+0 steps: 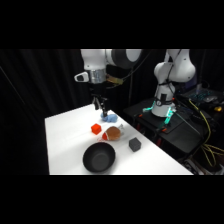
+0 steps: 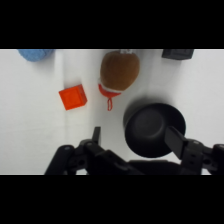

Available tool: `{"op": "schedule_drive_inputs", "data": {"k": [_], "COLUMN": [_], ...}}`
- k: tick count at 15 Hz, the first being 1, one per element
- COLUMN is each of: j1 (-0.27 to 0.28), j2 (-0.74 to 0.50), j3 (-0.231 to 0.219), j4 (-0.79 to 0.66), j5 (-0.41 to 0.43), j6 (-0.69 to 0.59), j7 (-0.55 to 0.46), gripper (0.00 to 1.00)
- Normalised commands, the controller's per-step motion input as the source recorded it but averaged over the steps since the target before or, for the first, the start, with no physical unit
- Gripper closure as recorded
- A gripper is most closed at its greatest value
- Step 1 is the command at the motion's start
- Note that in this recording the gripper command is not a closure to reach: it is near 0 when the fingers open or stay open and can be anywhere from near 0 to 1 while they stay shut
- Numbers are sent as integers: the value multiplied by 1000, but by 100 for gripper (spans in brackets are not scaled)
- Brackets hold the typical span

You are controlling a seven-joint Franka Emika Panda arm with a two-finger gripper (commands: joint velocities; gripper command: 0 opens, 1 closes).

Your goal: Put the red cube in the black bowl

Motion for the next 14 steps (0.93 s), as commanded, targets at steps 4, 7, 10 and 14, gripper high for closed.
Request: {"op": "schedule_drive_inputs", "data": {"k": [4,7,10,14], "j1": [-43,-145,-205,-162], "j2": [-27,-8,150,321], "j3": [8,-66,-116,-58], "j4": [8,123,285,347], "j5": [-6,-25,42,114], "j6": [-27,-89,-108,12], "j7": [-173,-572,-644,-455], "gripper": [0,0,0,0]}}
